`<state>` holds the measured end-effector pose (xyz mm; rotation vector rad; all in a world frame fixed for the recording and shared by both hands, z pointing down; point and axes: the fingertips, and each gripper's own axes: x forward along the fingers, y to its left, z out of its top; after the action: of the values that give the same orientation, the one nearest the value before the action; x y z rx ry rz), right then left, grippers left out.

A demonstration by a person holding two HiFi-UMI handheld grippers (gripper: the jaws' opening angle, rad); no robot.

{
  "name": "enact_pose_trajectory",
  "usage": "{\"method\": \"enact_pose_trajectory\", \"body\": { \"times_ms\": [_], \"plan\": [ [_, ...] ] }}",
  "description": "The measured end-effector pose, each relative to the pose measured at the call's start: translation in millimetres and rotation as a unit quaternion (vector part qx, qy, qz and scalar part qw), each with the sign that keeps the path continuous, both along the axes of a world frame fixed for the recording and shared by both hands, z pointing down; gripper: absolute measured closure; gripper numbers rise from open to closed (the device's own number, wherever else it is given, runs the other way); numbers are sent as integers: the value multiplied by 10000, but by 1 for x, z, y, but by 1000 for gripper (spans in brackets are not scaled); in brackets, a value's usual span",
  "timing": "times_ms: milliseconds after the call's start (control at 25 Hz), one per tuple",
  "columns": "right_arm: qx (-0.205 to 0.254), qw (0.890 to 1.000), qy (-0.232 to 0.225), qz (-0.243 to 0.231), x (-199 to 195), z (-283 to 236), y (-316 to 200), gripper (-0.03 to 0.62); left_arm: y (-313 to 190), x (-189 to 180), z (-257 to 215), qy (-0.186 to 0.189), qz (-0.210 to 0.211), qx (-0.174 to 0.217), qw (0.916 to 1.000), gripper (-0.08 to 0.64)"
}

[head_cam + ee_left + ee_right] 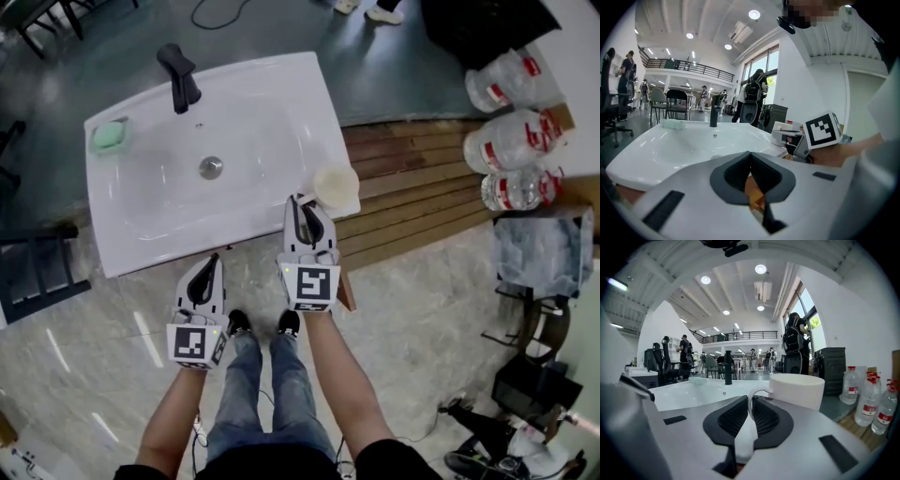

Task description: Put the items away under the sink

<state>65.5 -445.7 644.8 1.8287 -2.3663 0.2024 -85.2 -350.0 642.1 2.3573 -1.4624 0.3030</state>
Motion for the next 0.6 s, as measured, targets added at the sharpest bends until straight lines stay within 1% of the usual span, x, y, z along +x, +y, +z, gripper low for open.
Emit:
{"method": "enact_pose_trajectory", "body": {
  "times_ms": [200,320,480,600],
  "plan": [
    [357,9986,-193,-345,-4,-14,9,551,3,-2,-1,-20,27,76,10000,555],
    [523,9971,-221,-498,-10,-28,24,552,7,-4,-8,-23,6,155,9999,555],
    [778,9943,-259,-688,-18,-52,58,552,17,-4,-20,20,-16,316,9995,555],
    [921,9921,-244,-812,-26,-60,92,552,29,-7,-25,88,-41,457,9989,555]
  ]
}}
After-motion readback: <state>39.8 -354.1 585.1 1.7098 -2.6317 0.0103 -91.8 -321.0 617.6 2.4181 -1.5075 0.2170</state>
